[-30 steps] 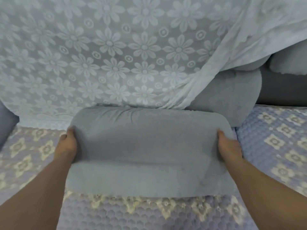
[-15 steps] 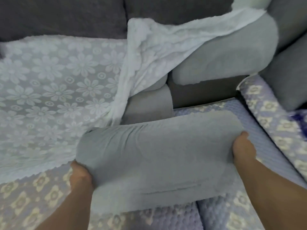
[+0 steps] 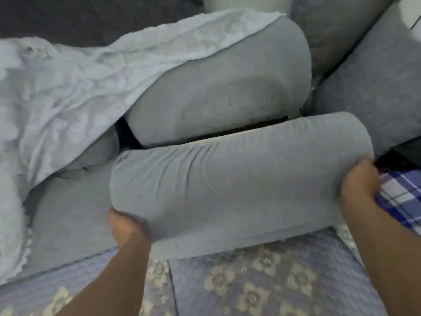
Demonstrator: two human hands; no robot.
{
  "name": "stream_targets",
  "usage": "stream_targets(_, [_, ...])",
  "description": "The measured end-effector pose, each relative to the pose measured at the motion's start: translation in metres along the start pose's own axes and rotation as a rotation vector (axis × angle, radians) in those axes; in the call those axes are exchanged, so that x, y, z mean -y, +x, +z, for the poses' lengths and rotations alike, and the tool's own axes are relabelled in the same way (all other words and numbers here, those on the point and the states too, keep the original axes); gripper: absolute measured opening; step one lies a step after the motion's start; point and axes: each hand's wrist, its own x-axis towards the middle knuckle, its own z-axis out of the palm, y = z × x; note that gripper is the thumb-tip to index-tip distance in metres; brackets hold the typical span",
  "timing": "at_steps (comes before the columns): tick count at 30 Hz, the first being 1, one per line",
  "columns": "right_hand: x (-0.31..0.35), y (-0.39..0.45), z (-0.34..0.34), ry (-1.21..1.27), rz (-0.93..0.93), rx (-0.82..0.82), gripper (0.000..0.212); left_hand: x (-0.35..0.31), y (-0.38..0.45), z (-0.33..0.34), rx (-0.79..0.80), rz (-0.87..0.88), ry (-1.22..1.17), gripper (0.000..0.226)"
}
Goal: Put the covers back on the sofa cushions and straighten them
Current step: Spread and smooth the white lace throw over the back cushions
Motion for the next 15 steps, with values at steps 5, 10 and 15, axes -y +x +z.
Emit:
stream_targets(5, [-0.041,0.014,0.084,-0.23,-0.203,0.31,0.084,0.059,0.034,0.049,0.216,0.071,0.103,0.069])
stream_targets(10, [-0.055,0.011,0.091,-0.259,-0.132,0.245,0.101,0.054,-0.003,0.063,-0.019,0.357,0.588,0.087])
stream_targets(15, [-0.081,-0.03,0.086,-0.162,0.189,0.263,0.105,0.062,-0.034,0.047,0.167,0.611,0.915,0.111])
